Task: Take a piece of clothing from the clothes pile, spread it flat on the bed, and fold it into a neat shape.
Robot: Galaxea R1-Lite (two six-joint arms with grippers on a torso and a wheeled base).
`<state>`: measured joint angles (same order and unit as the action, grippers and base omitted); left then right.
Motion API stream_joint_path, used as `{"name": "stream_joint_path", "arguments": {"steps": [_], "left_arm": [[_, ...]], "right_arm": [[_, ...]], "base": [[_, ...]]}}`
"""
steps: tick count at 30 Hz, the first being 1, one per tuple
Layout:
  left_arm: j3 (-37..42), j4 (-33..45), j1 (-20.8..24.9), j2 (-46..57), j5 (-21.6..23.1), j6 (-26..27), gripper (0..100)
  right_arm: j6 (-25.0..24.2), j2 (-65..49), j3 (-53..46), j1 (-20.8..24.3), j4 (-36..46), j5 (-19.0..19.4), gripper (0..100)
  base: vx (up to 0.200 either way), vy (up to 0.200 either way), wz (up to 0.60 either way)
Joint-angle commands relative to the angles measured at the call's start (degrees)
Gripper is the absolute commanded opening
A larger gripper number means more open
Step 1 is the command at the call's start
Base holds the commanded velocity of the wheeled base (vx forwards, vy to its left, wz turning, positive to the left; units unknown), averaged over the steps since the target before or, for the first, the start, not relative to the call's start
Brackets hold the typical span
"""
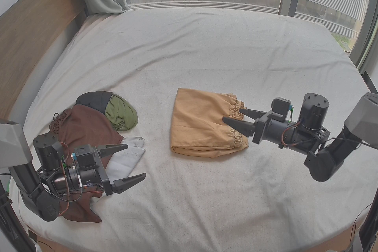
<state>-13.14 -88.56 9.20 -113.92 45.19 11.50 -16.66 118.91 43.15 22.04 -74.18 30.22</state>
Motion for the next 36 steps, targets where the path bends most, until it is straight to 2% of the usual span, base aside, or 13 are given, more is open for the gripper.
{"name": "stream_joint_path", "arguments": {"steps": [1, 5, 8, 13, 17, 21, 27, 28, 29, 32, 36], "left_arm": [[3.21, -0.03, -0.59, 9.86, -0.01, -0.07, 100], [5.76, 0.06, -1.38, 15.40, -0.10, 0.02, 100], [7.52, 0.06, -2.17, 19.35, 0.34, -0.16, 100], [13.14, 0.23, -3.05, 26.03, 0.60, -0.60, 100], [13.14, 2.52, -3.23, 29.90, 0.51, -0.69, 100], [13.05, 2.17, -4.90, 35.26, -0.28, -3.41, 100], [13.14, 5.51, -9.38, 43.96, -4.85, -9.39, 100], [13.14, 5.77, -9.47, 44.22, -5.20, -9.56, 100], [13.14, 7.97, -9.99, 45.98, -7.66, -9.91, 100], [13.14, 12.80, -9.82, 48.97, -11.44, -9.91, 100], [13.14, 17.72, -9.73, 52.92, -12.50, -9.30, 100]], "right_arm": [[12.89, -9.31, -11.78, -0.51, 3.08, -4.47, 100], [19.56, -11.50, -18.81, -1.39, 2.20, -6.23, 100], [21.76, -12.82, -23.82, -1.91, 0.26, -8.16, 100], [21.94, -19.77, -29.18, -2.70, -0.44, -9.39, 100], [22.03, -24.34, -31.11, -4.73, -0.44, -9.39, 100], [22.38, -30.84, -33.31, -8.94, -0.44, -9.30, 100], [22.29, -39.63, -36.48, -11.93, -0.62, -8.86, 100], [22.29, -40.07, -36.56, -11.93, -0.53, -8.86, 100], [22.20, -42.71, -37.00, -12.11, -0.53, -8.86, 100], [22.20, -47.01, -38.14, -12.11, -0.44, -8.86, 100], [22.20, -51.41, -40.08, -12.72, -0.44, -8.78, 100]], "base": [[0.000, 0.000, 0.00], [0.000, 0.000, 0.00], [0.000, 0.000, 0.00], [0.000, 0.000, 0.00], [0.000, 0.000, 0.00], [0.000, 0.000, 0.00], [0.000, 0.000, 0.00], [0.000, 0.000, 0.00], [0.000, 0.000, 0.00], [0.000, 0.000, 0.00], [0.000, 0.000, 0.00]]}}
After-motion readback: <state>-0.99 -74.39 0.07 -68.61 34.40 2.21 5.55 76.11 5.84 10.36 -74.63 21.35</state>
